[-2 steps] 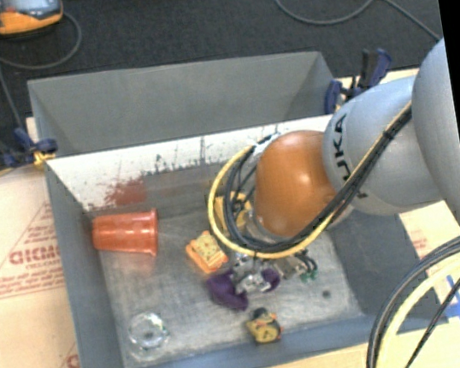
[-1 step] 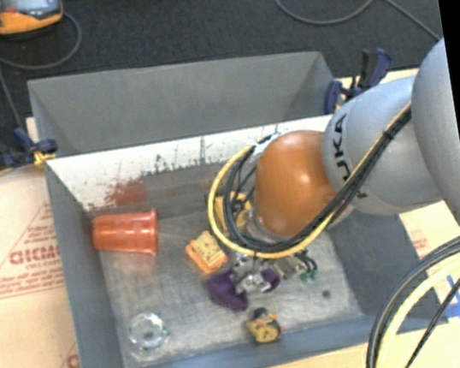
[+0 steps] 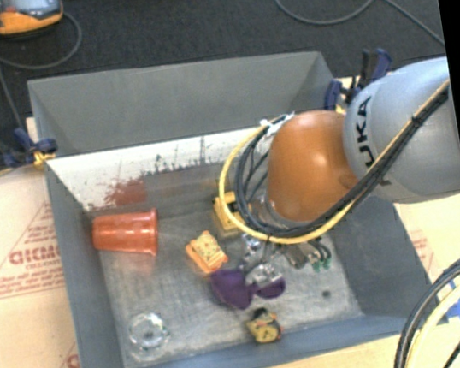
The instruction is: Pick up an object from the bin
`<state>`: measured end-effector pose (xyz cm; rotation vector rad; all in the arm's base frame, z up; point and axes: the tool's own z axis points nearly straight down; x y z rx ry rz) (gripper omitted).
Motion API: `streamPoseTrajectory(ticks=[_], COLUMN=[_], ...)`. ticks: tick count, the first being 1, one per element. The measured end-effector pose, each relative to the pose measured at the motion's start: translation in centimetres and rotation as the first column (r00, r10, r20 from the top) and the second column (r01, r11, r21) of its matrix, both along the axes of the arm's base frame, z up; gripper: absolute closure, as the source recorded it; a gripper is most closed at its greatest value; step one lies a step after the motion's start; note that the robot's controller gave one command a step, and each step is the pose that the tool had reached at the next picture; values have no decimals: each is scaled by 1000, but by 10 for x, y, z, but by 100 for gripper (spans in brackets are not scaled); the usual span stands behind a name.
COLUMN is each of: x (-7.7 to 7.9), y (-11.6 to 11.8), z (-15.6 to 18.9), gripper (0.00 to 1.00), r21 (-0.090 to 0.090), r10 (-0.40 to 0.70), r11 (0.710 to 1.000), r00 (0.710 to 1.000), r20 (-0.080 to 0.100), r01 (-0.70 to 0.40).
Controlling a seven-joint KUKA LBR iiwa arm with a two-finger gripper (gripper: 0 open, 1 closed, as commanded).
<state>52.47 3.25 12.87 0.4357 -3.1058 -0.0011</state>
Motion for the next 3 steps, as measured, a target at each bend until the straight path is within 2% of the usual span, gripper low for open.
streamPoseTrajectory(ticks=[1, 2, 3], x=[1, 2, -4], y=[-2, 13, 13], z=[15, 4, 43], gripper=[100, 100, 100], r21=[0, -2, 2], r10=[-7, 179, 336], r11=[1000, 984, 942], r00=[1000, 984, 942], r20=[4, 14, 0], r01=[7, -179, -336])
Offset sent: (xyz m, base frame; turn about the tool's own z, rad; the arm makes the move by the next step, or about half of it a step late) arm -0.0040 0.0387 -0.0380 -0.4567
